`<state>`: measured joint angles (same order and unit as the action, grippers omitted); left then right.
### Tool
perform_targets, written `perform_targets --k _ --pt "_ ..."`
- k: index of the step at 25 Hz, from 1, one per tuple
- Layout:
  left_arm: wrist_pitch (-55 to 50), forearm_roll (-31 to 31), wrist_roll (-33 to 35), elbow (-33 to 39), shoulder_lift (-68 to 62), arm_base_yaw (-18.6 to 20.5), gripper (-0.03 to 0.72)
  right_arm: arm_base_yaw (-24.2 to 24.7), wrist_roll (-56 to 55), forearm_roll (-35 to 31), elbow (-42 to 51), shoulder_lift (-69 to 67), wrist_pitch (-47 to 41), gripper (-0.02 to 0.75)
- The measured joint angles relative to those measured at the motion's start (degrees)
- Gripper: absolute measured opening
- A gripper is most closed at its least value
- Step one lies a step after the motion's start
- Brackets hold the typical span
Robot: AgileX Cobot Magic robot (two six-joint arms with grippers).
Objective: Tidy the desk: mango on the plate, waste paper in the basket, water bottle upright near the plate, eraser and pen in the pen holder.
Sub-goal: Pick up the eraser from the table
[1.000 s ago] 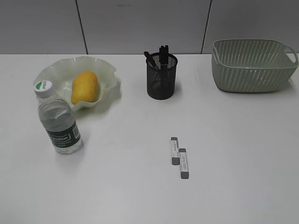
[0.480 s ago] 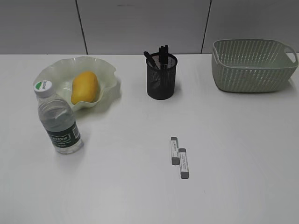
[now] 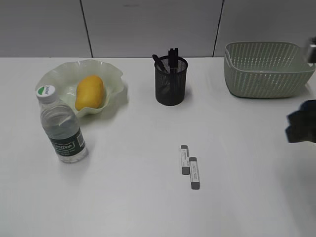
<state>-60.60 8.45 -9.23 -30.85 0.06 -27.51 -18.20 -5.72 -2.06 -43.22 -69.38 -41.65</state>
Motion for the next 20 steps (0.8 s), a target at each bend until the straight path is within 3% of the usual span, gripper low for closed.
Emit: perform_targets --k 7,15,20 --pt "0.0 -0.1 0.0 0.1 0.3 10.6 0.214 -10.9 -5.5 -1.9 -10.7 -27.2 1.4 0.373" --pt "0.0 -0.2 0.0 0.1 0.3 11.6 0.214 -19.2 -9.6 -5.1 -18.9 -41.9 1.6 0.416" --pt "0.0 -0.2 0.0 0.1 0.3 11.6 0.214 -20.5 -12.1 -5.4 -21.5 -45.6 2.0 0.425"
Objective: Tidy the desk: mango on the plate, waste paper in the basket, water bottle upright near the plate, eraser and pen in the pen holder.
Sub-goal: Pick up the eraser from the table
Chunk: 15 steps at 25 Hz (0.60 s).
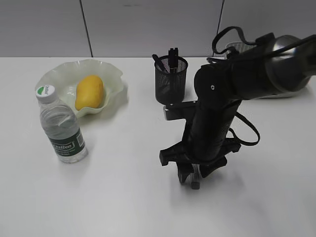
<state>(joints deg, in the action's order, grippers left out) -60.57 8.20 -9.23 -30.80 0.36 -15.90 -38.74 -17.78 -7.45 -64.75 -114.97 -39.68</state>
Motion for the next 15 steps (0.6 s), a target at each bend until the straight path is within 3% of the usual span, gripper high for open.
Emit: perform_targets --k 6,9,10,15 --pt "0.0 0.0 0.0 0.0 0.0 0.0 0.216 0.0 -1.2 1.2 -0.9 -2.2 -1.1 0.376" --pt "0.0 -0.1 0.0 0.0 0.0 0.0 0.216 0.0 -2.6 4.7 -1.0 -2.3 -1.7 0.188" --pt "0.0 -0.1 0.0 0.0 0.0 0.0 0.216 0.0 -2.8 5.5 -1.0 -2.2 -1.9 0.161" --pt "0.0 -0.1 0.0 0.0 0.0 0.0 0.216 0.0 -1.0 12.4 -0.5 1.5 -6.2 0.168"
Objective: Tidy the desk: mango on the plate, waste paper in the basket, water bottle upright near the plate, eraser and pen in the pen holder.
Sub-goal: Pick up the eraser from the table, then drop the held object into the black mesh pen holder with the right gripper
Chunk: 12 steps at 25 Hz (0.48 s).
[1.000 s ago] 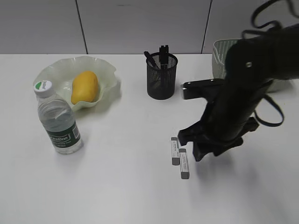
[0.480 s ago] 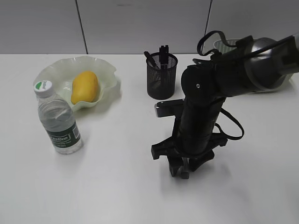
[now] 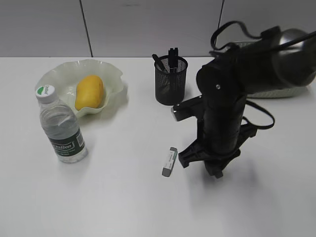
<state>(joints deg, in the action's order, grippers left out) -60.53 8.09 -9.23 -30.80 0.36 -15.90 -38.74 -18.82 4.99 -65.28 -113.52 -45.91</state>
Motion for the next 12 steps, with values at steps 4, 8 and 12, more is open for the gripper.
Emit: perform_targets --k 4,8,12 --pt "0.0 0.0 0.0 0.0 0.0 0.0 0.216 0.0 0.3 7.0 -0.1 8.3 0.0 0.168" --pt "0.0 0.0 0.0 0.0 0.0 0.0 0.216 2.1 0.0 12.5 -3.9 12.9 11.3 0.168" --pt "0.0 0.0 0.0 0.0 0.0 0.0 0.216 6.8 0.0 13.8 -11.6 8.6 21.0 0.168"
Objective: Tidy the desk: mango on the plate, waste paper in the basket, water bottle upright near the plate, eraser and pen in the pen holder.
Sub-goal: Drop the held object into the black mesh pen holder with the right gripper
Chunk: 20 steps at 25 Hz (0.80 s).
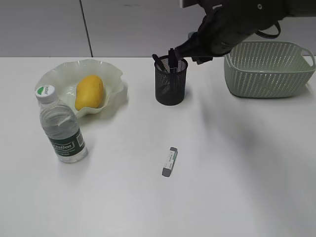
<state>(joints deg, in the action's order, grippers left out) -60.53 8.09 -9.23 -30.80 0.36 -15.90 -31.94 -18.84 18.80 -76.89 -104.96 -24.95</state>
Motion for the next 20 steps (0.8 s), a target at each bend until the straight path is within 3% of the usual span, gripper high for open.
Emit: perform_targets --k 11,17,20 --pt "0.0 0.0 0.0 0.0 0.0 0.0 0.216 1.7 2.3 0.5 -18.1 -17.1 4.6 0.168" --pt "0.0 0.0 0.0 0.0 0.0 0.0 0.216 1.7 2.6 -0.4 -19.6 -20.7 5.0 0.168" --pt "0.0 0.0 0.0 0.0 0.0 0.0 0.216 1.7 2.7 -0.6 -19.6 -21.0 5.0 0.224"
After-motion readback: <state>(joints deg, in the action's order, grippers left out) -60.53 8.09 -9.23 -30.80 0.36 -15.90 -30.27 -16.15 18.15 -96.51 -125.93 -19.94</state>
